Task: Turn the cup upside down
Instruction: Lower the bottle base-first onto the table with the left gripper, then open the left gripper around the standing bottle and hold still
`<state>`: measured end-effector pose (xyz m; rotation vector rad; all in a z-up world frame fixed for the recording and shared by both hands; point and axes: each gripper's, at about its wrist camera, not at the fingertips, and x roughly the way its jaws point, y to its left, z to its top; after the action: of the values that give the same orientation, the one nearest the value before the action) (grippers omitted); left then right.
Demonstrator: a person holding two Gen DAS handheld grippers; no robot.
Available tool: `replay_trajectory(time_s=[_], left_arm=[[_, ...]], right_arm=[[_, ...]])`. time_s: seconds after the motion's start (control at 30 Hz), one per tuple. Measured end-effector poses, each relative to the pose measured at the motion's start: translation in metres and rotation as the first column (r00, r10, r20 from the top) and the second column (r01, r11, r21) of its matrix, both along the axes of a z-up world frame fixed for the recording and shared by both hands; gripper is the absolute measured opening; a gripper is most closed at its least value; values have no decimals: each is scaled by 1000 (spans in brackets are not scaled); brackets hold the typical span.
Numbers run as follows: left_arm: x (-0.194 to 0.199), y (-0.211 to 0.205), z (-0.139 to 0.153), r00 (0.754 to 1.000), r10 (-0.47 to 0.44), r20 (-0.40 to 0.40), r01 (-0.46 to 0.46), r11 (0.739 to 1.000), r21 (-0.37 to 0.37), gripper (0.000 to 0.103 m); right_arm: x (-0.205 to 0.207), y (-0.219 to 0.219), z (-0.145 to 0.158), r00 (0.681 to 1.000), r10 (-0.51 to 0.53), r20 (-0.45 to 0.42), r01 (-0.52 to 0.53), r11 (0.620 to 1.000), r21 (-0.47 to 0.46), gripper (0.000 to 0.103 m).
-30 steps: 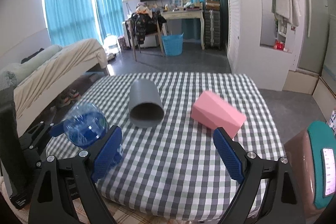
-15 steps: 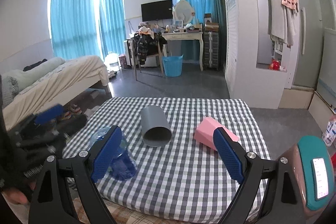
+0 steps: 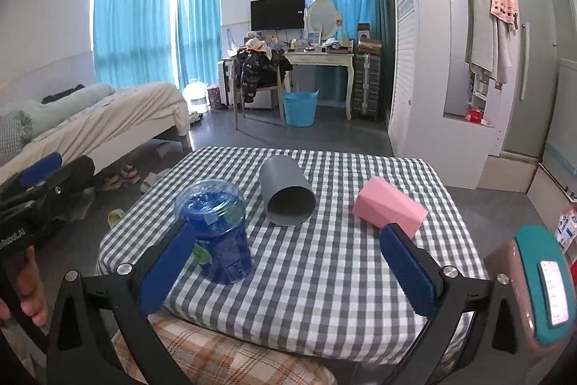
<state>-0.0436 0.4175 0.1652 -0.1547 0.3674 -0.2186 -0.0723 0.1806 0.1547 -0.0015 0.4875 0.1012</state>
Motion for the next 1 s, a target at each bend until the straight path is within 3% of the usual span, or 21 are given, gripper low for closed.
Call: replay_trajectory(time_s=[0.33,1.0], left_arm=[[-9,1,-22,997,3,-72,-2,1000,8,102],[-23,-1,-21,998,-2,-57,4,1000,27,103]], right_arm=[[-4,12,-18,1000,-24,-12,24,1000,-3,103],[-22,10,-12,999,-43,19,43,999,-1,103]])
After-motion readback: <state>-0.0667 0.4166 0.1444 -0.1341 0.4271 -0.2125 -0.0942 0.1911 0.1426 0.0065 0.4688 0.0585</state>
